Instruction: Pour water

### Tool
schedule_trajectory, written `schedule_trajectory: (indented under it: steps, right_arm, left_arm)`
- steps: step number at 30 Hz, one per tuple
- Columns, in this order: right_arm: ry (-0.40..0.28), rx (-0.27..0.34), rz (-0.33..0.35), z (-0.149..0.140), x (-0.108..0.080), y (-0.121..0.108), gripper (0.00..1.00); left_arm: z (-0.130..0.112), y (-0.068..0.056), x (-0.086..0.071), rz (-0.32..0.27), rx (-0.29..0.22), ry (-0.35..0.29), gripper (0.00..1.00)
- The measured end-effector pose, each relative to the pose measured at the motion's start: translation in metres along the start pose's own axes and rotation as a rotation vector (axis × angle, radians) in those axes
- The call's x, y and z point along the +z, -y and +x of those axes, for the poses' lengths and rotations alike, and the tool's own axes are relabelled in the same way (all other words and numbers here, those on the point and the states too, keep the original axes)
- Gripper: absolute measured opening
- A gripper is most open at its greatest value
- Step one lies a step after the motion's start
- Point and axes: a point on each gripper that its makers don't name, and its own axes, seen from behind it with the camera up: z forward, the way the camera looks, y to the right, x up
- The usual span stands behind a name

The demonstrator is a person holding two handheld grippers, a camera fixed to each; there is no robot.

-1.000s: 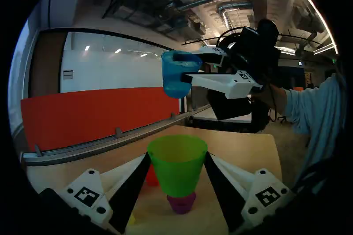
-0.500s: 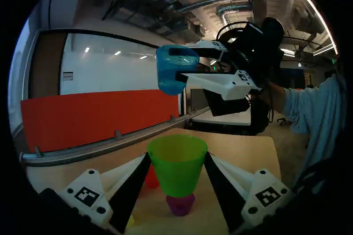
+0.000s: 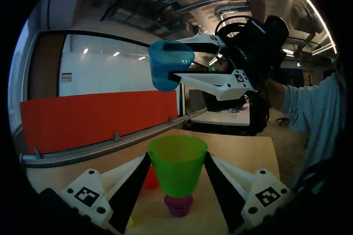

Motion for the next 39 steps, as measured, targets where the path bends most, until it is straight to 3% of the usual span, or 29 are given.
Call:
schedule_trajectory:
  steps: [39]
  right_arm:
    - [0.018, -0.17, -0.016, -0.001, 0.009, -0.01, 0.9]
  left_arm:
    - [-0.001, -0.005, 0.004, -0.016, 0.01, 0.006, 0.86]
